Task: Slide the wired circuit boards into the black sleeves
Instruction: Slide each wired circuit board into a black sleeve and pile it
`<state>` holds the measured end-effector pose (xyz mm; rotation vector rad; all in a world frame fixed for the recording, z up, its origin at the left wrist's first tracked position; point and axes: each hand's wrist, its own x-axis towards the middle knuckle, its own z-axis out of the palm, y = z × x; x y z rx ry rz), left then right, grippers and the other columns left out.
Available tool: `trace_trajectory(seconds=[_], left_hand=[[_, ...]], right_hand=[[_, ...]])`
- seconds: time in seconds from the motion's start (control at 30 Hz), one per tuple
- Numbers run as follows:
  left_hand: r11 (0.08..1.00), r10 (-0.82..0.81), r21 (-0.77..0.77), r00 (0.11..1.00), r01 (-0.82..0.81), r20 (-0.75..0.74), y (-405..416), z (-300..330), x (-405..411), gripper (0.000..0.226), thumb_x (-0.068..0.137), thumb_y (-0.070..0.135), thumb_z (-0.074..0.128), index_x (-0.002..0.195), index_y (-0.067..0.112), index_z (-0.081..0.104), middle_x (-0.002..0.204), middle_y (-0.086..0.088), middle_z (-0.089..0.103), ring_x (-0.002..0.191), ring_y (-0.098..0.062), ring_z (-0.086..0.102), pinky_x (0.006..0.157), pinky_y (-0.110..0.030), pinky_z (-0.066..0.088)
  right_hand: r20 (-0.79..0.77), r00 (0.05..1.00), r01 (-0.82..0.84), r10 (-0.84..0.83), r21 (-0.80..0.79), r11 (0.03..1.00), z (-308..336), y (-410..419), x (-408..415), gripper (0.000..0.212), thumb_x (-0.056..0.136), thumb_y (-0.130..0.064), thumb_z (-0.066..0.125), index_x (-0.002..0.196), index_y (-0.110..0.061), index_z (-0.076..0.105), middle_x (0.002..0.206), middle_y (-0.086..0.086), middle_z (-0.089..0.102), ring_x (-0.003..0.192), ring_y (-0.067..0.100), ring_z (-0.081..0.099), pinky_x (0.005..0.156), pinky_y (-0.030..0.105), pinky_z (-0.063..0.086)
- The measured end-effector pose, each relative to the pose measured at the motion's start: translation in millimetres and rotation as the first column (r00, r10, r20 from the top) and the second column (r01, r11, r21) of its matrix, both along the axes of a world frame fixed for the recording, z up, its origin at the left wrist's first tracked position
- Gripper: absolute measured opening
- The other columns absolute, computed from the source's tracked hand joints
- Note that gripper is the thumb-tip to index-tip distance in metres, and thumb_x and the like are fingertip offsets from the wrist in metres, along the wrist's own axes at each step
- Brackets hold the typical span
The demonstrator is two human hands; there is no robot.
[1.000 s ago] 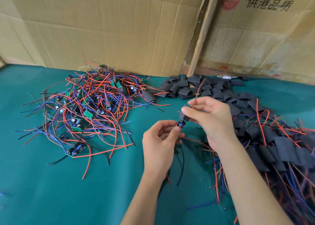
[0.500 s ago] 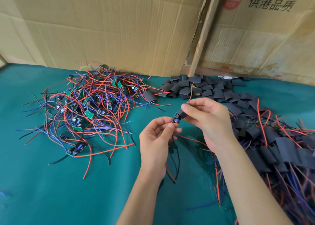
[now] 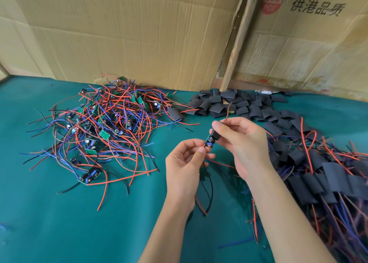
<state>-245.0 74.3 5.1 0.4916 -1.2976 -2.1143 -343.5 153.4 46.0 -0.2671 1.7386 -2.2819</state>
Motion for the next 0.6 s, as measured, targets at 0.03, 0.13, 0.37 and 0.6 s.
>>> trace_trajectory(seconds=[0.03,0.13,0.37,0.6], left_hand=[[1.000,0.001,0.001,1.000,-0.001,0.002,0.0,0.1,0.0,0.013,0.096,-0.005,0.058,0.096,0.004,0.067,0.084,-0.007,0.075,0.073,-0.017,0.072,0.062,-0.019,0.052],[1.000,0.001,0.003,1.000,-0.001,0.008,0.3,-0.4,-0.3,0.013,0.096,-0.005,0.058,0.096,0.003,0.068,0.084,-0.007,0.075,0.073,-0.017,0.072,0.062,-0.020,0.052],[1.000,0.010,-0.004,1.000,-0.010,0.012,0.7,-0.5,0.3,0.012,0.096,-0.005,0.059,0.095,0.003,0.067,0.085,-0.008,0.075,0.074,-0.018,0.072,0.062,-0.020,0.052],[1.000,0.028,0.001,1.000,-0.028,0.004,-1.3,-1.4,0.0,0.013,0.096,-0.006,0.058,0.094,0.004,0.067,0.086,-0.008,0.075,0.074,-0.017,0.073,0.062,-0.019,0.052]], right_hand=[[0.002,1.000,0.012,-0.011,-0.012,1.000,-0.6,-1.9,1.3,0.014,0.080,0.000,0.082,0.085,-0.004,0.069,0.079,0.010,0.074,0.084,0.032,0.074,0.077,0.035,0.063],[0.008,0.998,0.060,-0.060,-0.034,0.998,-1.3,-7.4,5.3,0.013,0.082,0.000,0.080,0.087,-0.003,0.069,0.078,0.010,0.075,0.088,0.034,0.076,0.084,0.043,0.060],[0.022,0.995,0.099,-0.098,-0.051,0.994,-2.0,-10.9,7.9,0.019,0.084,-0.001,0.080,0.095,-0.003,0.064,0.083,0.013,0.074,0.090,0.032,0.076,0.083,0.046,0.058],[-0.017,0.996,0.085,-0.084,0.077,0.993,-3.5,-9.9,8.4,0.015,0.085,-0.008,0.081,0.089,-0.008,0.067,0.095,0.020,0.075,0.097,0.035,0.075,0.070,0.030,0.060]])
